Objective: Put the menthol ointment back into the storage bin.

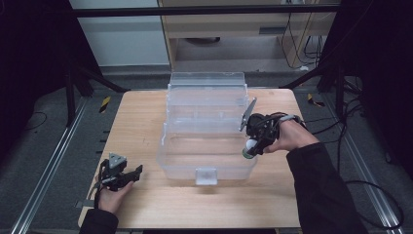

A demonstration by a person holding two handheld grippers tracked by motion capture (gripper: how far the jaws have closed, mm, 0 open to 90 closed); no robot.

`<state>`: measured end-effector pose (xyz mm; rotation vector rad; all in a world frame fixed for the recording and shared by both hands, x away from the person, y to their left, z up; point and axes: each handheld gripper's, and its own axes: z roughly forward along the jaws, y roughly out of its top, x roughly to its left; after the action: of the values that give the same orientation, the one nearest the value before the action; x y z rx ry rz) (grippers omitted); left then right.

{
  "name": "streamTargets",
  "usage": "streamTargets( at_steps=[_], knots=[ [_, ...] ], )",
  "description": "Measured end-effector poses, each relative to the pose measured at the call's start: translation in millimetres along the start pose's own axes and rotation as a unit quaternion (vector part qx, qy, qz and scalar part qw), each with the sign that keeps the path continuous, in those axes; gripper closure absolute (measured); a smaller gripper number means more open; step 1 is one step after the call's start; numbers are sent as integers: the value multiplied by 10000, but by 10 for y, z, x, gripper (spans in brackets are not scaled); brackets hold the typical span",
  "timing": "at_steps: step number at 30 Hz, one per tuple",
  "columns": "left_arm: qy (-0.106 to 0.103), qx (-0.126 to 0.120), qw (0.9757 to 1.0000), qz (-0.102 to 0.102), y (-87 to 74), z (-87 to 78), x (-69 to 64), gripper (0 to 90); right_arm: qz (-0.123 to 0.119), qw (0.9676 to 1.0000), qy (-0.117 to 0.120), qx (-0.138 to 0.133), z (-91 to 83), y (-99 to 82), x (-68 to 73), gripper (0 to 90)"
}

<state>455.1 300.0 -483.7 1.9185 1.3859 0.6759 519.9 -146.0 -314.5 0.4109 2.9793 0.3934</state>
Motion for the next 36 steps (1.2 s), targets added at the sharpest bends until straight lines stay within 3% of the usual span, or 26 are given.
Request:
streamTargets(
  at_steps=[13, 36],
  knots=[
    [8, -14, 10000, -20, 1, -1, 6, 338, -39, 9998, 213, 44, 280, 25, -41, 506],
    [7, -27, 10000, -9, 2, -6, 1, 337, -144, 9993, 284, 201, 665, -20, -88, 505]
  ],
)
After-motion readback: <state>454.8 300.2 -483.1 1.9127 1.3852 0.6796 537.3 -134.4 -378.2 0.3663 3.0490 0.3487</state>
